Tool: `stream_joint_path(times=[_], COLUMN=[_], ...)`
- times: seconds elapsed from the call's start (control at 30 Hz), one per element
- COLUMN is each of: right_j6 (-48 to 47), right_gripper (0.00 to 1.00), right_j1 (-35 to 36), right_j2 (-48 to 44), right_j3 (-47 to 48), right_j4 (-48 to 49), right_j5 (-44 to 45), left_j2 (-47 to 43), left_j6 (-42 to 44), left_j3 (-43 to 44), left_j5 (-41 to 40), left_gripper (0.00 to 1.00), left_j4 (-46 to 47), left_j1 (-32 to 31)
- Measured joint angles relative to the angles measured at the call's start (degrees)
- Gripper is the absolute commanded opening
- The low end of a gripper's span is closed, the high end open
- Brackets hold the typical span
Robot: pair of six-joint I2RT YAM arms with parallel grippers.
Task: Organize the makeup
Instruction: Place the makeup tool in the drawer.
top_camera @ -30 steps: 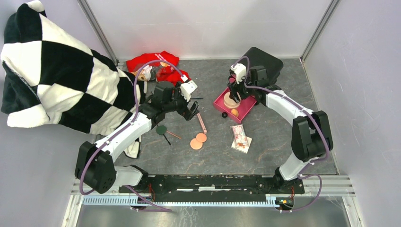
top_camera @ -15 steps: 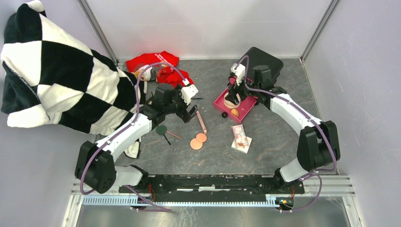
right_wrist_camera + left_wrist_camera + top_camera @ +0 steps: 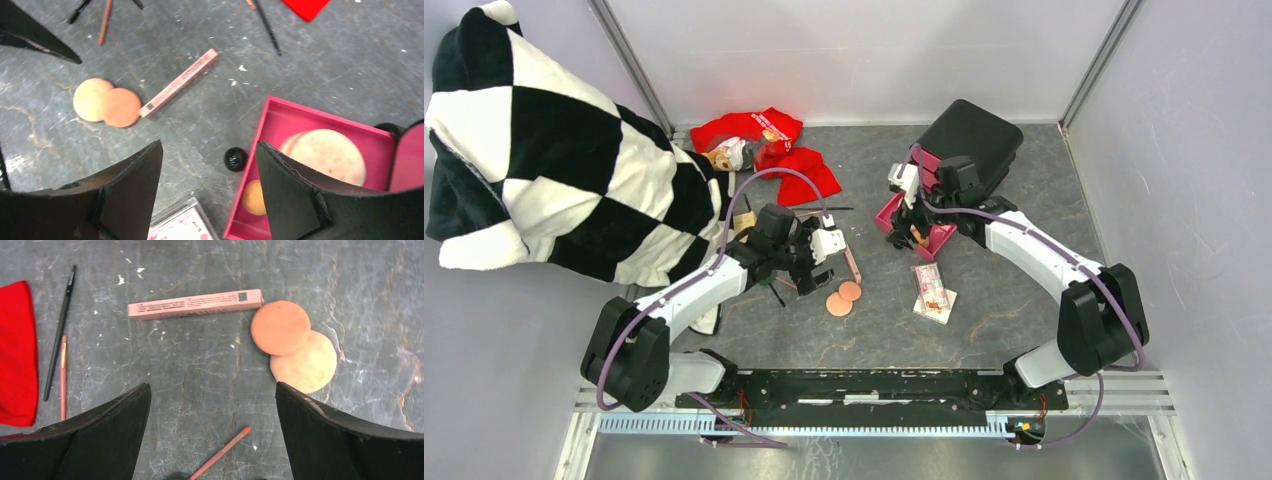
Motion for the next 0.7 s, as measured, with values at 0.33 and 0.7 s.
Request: stream_joint_path(times=[0.33, 0.7], right_j6=[-2.73, -4.26], right_gripper=[0.74, 0.72], right_j1=[3.58, 2.27], right_j2=[-3.54, -3.52], right_j3=[-3.74, -6.71], right_j4=[-2.12, -2.10], right_j5=[0.85, 3.65], left_j2=[1.92, 9.11], left_j6=[8.81, 10.86], left_j3=[-0.33, 2.32], left_j5=[3.67, 4.04], left_gripper=[0.99, 0.71], left_j4=[-4.87, -6.40], left_j1=[-4.17, -9.86])
